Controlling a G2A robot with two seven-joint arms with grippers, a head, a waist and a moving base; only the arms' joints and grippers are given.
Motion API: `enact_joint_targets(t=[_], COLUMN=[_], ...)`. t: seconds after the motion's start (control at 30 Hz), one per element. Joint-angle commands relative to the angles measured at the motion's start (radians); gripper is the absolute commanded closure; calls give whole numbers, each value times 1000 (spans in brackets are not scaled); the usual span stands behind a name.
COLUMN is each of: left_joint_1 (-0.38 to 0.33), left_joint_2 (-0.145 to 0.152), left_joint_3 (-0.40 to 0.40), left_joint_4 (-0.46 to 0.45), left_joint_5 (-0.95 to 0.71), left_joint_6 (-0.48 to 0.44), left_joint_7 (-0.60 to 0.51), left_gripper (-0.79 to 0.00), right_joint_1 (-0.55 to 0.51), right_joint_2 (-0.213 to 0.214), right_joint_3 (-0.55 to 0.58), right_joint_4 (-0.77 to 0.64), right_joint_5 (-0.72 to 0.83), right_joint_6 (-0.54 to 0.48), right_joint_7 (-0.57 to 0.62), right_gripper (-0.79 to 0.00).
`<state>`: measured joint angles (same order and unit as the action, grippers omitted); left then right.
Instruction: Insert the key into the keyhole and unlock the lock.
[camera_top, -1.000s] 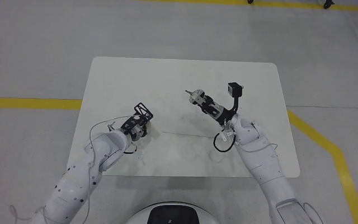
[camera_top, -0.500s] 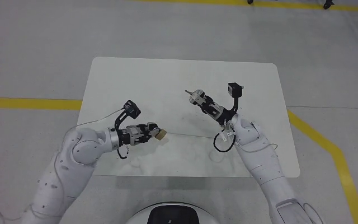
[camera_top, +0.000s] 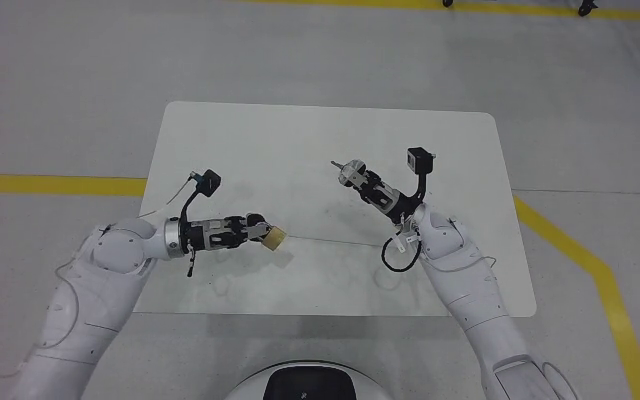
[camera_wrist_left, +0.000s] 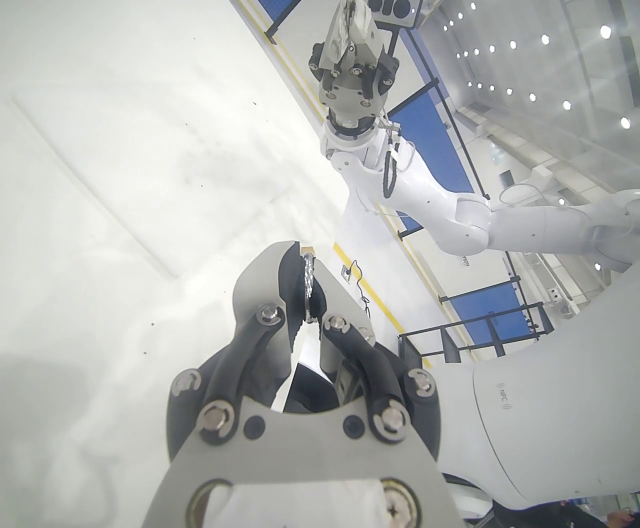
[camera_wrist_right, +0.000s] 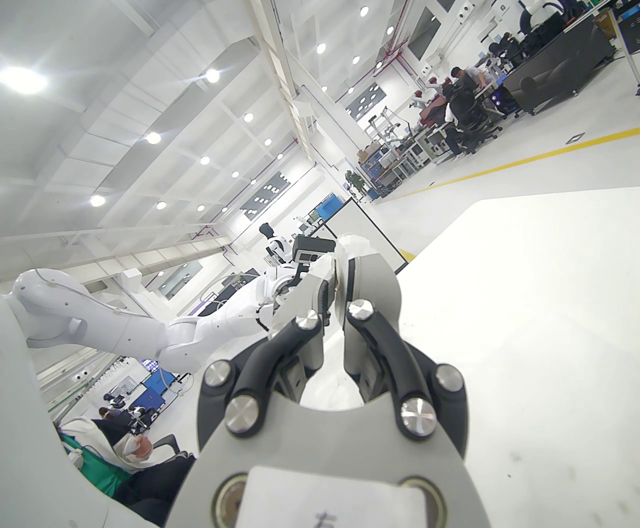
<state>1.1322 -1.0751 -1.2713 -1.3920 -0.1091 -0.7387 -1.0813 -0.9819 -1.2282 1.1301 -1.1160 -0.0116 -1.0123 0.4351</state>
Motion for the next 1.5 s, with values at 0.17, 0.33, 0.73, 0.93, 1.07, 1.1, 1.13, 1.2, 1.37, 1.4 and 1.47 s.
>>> enact_joint_targets(t=[0.17, 0.33, 0.73, 0.93, 1.07, 1.1, 1.13, 1.2, 1.37, 1.4, 1.47], left_joint_1=[8, -134, -534, -596, -620, -624, -627, -629, -629, -629, -630], left_joint_2=[-13, -44, -181, -227, -241, -243, -245, -249, -259, -261, -264], left_joint_3=[36, 129, 401, 430, 423, 420, 418, 415, 411, 412, 411], left_joint_4=[-58, 71, 520, 670, 737, 749, 759, 772, 791, 793, 798], left_joint_5=[7, -265, -546, -620, -650, -655, -660, -670, -677, -674, -671], left_joint_6=[118, 323, 566, 520, 491, 487, 482, 475, 464, 460, 455], left_joint_7=[167, 107, -23, -42, -74, -85, -94, -114, -141, -144, -145], left_gripper=[0, 0, 0, 0, 0, 0, 0, 0, 0, 0, 0], right_joint_1=[-10, -10, 30, 52, 62, 64, 65, 69, 72, 72, 76], right_joint_2=[-4, -18, -60, -65, -61, -61, -62, -64, -71, -72, -73], right_joint_3=[14, 26, -108, -140, -135, -132, -130, -125, -134, -140, -147], right_joint_4=[-28, -44, -38, -3, 14, 19, 24, 32, 42, 41, 43], right_joint_5=[11, -13, -83, -65, -51, -56, -60, -76, -110, -107, -106], right_joint_6=[42, 75, 31, 0, 0, 0, 1, 5, 9, 3, 0], right_joint_7=[-70, -220, -211, -136, -102, -107, -114, -131, -150, -142, -130], right_gripper=[0, 0, 0, 0, 0, 0, 0, 0, 0, 0, 0])
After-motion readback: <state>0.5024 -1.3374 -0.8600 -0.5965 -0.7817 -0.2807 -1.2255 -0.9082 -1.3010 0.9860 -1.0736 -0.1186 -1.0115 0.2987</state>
